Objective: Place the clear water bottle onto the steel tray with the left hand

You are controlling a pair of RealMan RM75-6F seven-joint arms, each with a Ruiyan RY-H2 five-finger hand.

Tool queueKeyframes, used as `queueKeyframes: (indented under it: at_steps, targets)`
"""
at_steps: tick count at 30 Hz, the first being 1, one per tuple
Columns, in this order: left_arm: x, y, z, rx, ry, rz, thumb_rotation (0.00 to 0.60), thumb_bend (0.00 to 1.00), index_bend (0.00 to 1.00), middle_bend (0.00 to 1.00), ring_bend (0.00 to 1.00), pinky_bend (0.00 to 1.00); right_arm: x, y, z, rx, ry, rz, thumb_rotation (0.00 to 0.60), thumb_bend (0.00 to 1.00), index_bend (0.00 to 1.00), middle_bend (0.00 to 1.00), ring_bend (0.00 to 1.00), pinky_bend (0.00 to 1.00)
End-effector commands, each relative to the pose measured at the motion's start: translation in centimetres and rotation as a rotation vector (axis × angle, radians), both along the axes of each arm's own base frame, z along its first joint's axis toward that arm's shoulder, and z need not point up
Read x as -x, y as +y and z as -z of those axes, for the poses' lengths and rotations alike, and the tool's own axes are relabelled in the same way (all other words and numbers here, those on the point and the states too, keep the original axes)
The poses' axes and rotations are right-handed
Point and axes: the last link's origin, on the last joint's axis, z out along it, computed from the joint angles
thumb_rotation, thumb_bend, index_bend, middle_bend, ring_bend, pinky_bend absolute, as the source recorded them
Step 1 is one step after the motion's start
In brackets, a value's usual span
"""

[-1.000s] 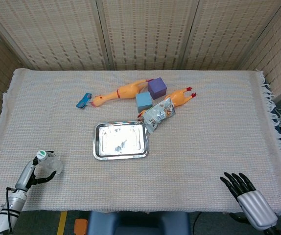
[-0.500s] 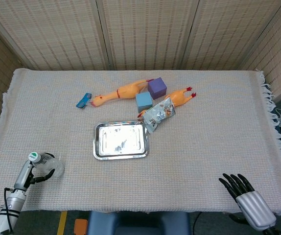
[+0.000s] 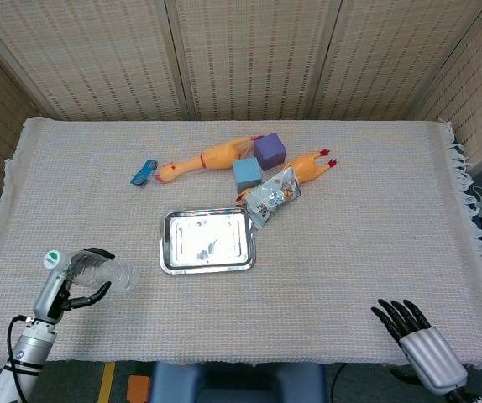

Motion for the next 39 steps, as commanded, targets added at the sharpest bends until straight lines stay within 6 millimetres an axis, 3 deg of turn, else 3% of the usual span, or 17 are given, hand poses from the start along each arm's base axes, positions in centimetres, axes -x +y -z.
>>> queueKeyframes:
  at_steps: [1, 3, 5, 8, 10, 12, 14, 17, 23, 26, 29, 33, 37, 39]
  targets:
    - [5.0, -1.9, 4.3, 0.168, 0.175, -0.081, 0.600, 0.55, 0.38, 0.50, 0.29, 0.37, 0.0, 0.1, 0.1, -0.004, 0.000, 0.001, 0.600, 0.01, 0.00, 0.00, 0.00, 0.00]
    - [6.2, -2.1, 6.1, 0.193, 0.187, -0.099, 0.600, 0.55, 0.38, 0.49, 0.28, 0.36, 0.0, 0.1, 0.1, -0.005, 0.001, 0.003, 0.600, 0.01, 0.00, 0.00, 0.00, 0.00]
    - [6.0, -1.6, 6.5, 0.188, 0.174, -0.089, 0.600, 0.55, 0.38, 0.48, 0.27, 0.35, 0.0, 0.1, 0.0, -0.004, -0.003, 0.004, 0.600, 0.01, 0.00, 0.00, 0.00, 0.00]
    - [3.6, -0.2, 5.1, 0.125, 0.161, -0.006, 0.600, 0.55, 0.38, 0.47, 0.26, 0.34, -0.1, 0.1, -0.1, 0.000, -0.009, 0.002, 0.600, 0.01, 0.00, 0.00, 0.00, 0.00]
    - [-0.1, 0.5, 3.0, 0.043, 0.135, 0.101, 0.600, 0.55, 0.37, 0.47, 0.26, 0.34, -0.1, 0.1, -0.2, 0.003, -0.011, 0.002, 0.600, 0.01, 0.00, 0.00, 0.00, 0.00]
    - [-2.8, 0.0, 1.5, 0.027, 0.129, 0.162, 0.600, 0.55, 0.36, 0.47, 0.26, 0.34, -0.1, 0.1, -0.2, 0.004, -0.012, -0.001, 0.600, 0.01, 0.00, 0.00, 0.00, 0.00]
    - [-3.6, -0.6, 1.1, 0.028, 0.162, 0.180, 0.600, 0.54, 0.34, 0.46, 0.25, 0.34, -0.1, 0.1, -0.1, 0.003, -0.011, -0.003, 0.600, 0.01, 0.00, 0.00, 0.00, 0.00]
    - [-2.1, -1.4, 2.2, 0.057, 0.226, 0.138, 0.600, 0.53, 0.33, 0.44, 0.24, 0.33, -0.1, 0.2, 0.0, -0.003, -0.005, -0.005, 0.600, 0.01, 0.00, 0.00, 0.00, 0.00]
    - [4.3, -3.0, 7.3, 0.207, 0.270, -0.002, 0.600, 0.52, 0.32, 0.43, 0.23, 0.32, -0.1, 0.2, 0.1, -0.002, -0.002, -0.002, 0.600, 0.01, 0.00, 0.00, 0.00, 0.00]
    - [4.9, -2.8, 8.0, 0.192, 0.259, 0.010, 0.600, 0.52, 0.32, 0.42, 0.22, 0.31, 0.0, 0.1, 0.1, 0.003, -0.001, 0.006, 0.600, 0.01, 0.00, 0.00, 0.00, 0.00]
    - [4.6, -1.8, 7.4, 0.130, 0.276, 0.053, 0.600, 0.52, 0.32, 0.42, 0.22, 0.31, 0.1, 0.0, 0.1, 0.001, 0.003, 0.012, 0.600, 0.01, 0.00, 0.00, 0.00, 0.00]
    - [6.7, 2.7, 3.8, -0.149, 0.446, 0.007, 0.600, 0.52, 0.34, 0.42, 0.22, 0.30, 0.0, 0.1, 0.0, -0.001, -0.004, 0.011, 0.600, 0.01, 0.00, 0.00, 0.00, 0.00]
    - [7.7, 4.0, 2.6, -0.197, 0.451, -0.051, 0.600, 0.52, 0.35, 0.42, 0.22, 0.30, -0.1, 0.2, -0.1, 0.002, -0.006, 0.005, 0.600, 0.01, 0.00, 0.00, 0.00, 0.00]
    - [8.9, 4.9, 0.8, -0.244, 0.464, -0.100, 0.600, 0.52, 0.35, 0.42, 0.22, 0.30, -0.2, 0.3, -0.2, 0.007, -0.009, -0.002, 0.600, 0.01, 0.00, 0.00, 0.00, 0.00]
